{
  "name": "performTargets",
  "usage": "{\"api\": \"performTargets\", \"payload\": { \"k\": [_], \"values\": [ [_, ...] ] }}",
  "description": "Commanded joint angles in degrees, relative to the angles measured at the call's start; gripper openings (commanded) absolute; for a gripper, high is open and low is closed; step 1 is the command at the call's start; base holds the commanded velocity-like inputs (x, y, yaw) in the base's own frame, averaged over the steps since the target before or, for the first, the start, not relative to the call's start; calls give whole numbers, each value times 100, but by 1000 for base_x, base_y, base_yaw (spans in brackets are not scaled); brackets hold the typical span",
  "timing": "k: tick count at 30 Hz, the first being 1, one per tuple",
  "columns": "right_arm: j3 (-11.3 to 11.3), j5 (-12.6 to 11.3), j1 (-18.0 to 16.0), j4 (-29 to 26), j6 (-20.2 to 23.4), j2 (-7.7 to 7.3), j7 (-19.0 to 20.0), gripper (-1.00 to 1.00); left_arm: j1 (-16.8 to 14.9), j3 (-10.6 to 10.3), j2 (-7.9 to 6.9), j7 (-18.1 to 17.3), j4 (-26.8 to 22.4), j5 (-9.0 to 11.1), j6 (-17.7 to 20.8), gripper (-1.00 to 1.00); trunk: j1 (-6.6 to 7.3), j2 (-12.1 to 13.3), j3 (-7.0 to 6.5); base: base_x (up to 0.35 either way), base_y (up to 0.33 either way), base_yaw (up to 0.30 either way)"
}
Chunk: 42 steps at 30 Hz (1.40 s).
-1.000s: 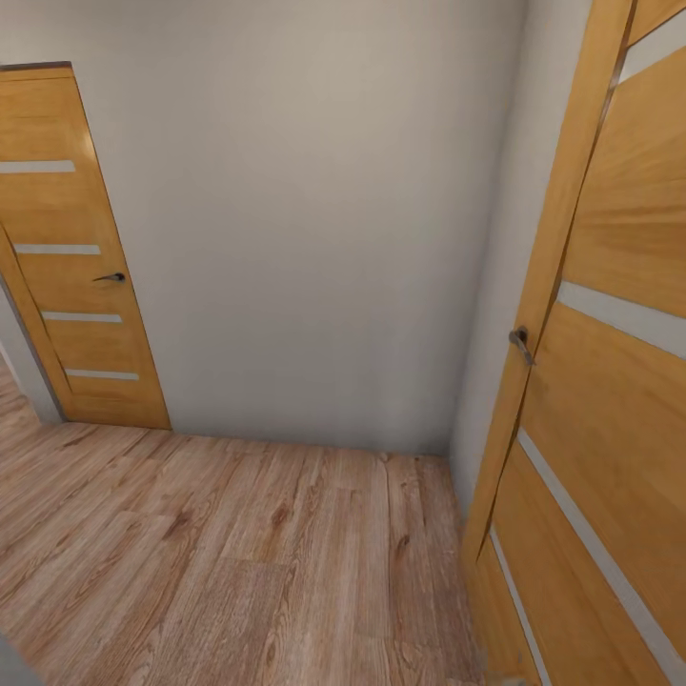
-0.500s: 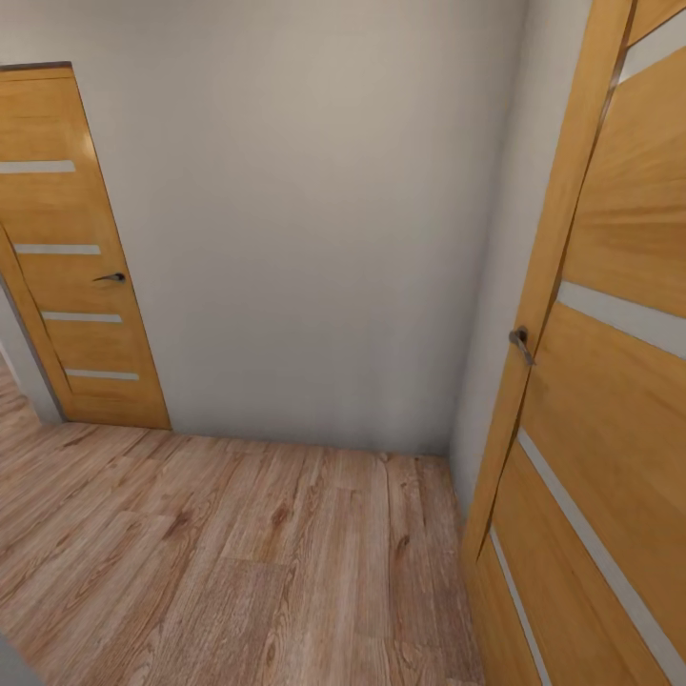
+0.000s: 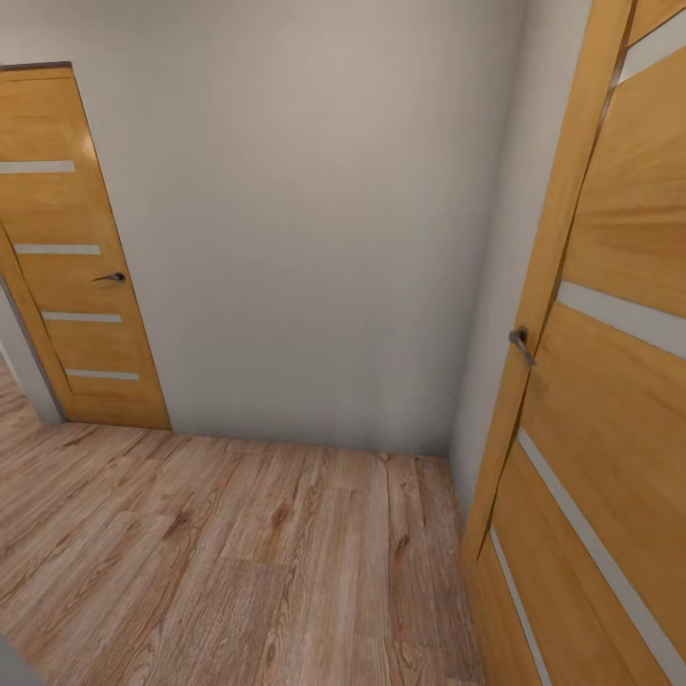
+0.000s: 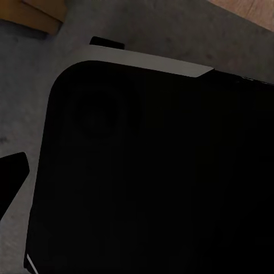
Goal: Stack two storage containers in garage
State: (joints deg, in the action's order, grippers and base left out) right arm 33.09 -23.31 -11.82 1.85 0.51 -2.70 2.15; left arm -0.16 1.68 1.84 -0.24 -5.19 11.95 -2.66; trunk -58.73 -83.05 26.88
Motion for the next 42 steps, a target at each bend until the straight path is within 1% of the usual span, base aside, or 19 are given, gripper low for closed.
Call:
{"api": "performTargets", "payload": {
  "k": [1, 42],
  "values": [
    [48, -60, -5, 8, 7, 3, 23, 100, -2, 15, 1, -2, 1, 27, -15, 100, 0, -3, 5, 0, 0, 0],
    [57, -33, -5, 8, -7, -11, -8, 100, -2, 12, 1, 11, -3, 35, -9, 100, 0, -3, 5, 0, -11, 0]
  ]
}}
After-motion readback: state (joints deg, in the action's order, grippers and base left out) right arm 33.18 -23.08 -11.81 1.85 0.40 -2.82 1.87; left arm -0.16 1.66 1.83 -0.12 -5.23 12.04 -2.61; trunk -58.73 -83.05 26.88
